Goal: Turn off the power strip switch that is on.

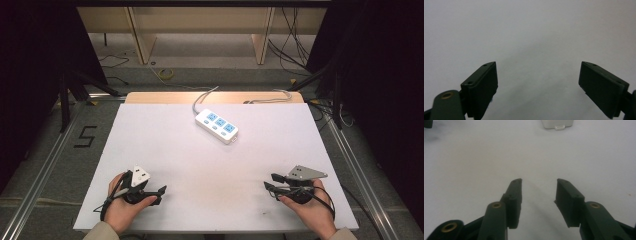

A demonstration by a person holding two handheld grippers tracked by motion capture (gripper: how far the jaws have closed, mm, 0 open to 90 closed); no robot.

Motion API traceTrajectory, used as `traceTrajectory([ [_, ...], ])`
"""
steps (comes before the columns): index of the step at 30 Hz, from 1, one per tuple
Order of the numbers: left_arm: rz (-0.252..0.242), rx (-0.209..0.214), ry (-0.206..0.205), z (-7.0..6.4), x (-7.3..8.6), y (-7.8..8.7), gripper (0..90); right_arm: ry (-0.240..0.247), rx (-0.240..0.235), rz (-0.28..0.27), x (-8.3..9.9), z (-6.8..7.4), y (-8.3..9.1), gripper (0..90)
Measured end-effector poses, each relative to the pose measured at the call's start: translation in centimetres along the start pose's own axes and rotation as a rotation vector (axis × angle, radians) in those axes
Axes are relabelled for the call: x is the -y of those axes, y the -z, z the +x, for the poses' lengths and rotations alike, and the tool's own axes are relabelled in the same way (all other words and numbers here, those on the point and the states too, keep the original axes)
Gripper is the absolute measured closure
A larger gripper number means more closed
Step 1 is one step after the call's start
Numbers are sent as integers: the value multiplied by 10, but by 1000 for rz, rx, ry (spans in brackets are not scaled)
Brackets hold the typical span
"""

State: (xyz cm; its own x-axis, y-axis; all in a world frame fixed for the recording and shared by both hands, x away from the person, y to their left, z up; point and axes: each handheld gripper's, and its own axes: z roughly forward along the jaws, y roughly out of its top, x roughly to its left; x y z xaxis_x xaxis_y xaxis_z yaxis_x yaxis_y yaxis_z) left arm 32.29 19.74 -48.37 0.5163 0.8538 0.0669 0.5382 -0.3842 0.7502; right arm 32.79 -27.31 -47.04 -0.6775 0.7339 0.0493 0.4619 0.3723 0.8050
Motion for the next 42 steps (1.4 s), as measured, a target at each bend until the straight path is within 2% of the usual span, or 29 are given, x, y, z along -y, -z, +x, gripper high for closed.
traceTrajectory([
  [6, 0, -1, 5, 2, 1, 0, 152, 22, 10, 4, -2, 1, 0, 733],
  [7, 0, -1, 5, 2, 1, 0, 152, 22, 10, 4, -2, 1, 0, 733],
  [8, 0, -2, 6, 2, 1, 0, 152, 32, 17, 10, -3, 1, 0, 810],
  [13, -2, 1, 7, 1, 1, 0, 152, 57, 40, 33, -5, 2, 3, 900],
  [24, -3, 0, 1, -2, 0, 0, 153, 42, 45, 52, -10, 1, 4, 900],
  [42, -3, 1, -1, -2, 0, -1, 153, 73, 47, 58, -31, 3, -9, 900],
])
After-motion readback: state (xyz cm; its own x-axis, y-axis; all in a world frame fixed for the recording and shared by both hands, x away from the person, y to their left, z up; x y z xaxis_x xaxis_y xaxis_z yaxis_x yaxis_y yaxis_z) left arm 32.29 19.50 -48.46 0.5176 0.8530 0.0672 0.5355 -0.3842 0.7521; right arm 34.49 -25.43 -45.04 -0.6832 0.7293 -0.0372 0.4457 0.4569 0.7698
